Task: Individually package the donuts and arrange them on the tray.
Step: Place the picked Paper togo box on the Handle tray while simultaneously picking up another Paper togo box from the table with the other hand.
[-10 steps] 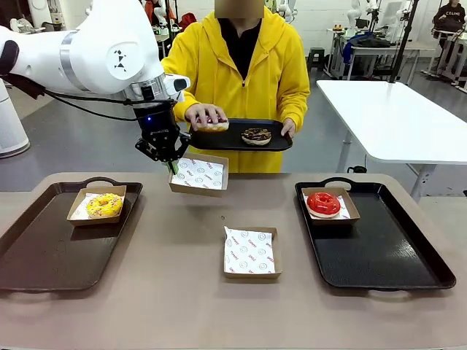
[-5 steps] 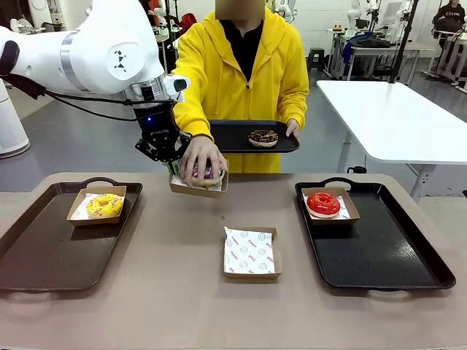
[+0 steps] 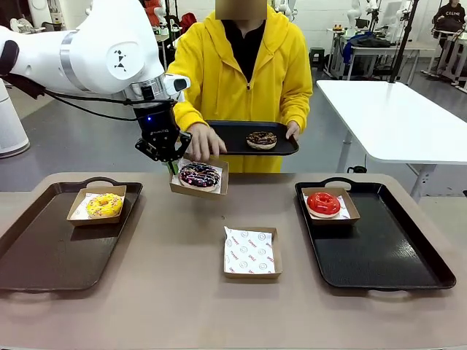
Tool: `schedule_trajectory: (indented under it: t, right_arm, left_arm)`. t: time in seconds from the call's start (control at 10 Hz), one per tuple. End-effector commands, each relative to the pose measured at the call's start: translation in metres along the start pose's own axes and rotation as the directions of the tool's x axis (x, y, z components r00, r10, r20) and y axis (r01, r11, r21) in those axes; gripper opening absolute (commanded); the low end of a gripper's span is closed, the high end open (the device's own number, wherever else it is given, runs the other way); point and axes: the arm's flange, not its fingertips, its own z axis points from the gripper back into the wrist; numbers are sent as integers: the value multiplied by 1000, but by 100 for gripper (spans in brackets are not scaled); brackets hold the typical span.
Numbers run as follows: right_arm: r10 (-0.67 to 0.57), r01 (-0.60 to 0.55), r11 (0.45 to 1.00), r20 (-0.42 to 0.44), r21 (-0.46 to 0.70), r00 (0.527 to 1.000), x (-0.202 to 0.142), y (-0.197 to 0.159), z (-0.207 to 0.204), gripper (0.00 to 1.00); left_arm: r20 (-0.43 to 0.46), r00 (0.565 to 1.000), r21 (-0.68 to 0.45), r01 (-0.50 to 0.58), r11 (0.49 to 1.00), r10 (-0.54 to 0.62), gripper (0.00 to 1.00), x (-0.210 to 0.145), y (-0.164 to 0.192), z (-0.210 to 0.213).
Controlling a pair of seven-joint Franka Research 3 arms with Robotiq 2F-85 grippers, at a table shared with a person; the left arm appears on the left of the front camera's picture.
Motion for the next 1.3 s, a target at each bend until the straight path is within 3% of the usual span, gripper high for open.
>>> schedule_trajectory:
  t: [0.0, 0.5, 0.6, 0.7, 1.0, 1.2]
  right_arm:
    - [-1, 1, 1000, 2, 3, 1000, -3, 0, -1, 100]
    - [0, 0, 1000, 0, 0, 1000, 0, 0, 0, 100]
    - [32, -36, 995, -42, -95, 999, -5, 9, -14, 100]
    - [53, -69, 982, -95, -178, 994, -6, 32, -36, 100]
    - [52, -135, 912, -218, -387, 974, -12, 100, -111, 100]
    - [58, -186, 851, -264, -490, 963, -16, 121, -171, 100]
  left_arm:
    - [11, 1000, -11, -5, 1000, 5, 0, -2, 1, 2]
    - [11, 1000, -11, -5, 1000, 5, 0, -2, 1, 2]
    - [0, 1000, 0, 0, 1000, 0, 1, 0, 0, 0]
    - [-2, 1000, -12, 17, 1000, -17, 1, -13, 14, 18]
    - [-77, 996, 96, 52, 994, -45, 1, -47, 65, 56]
    - [-70, 997, 149, 37, 988, -27, 1, -73, 97, 67]
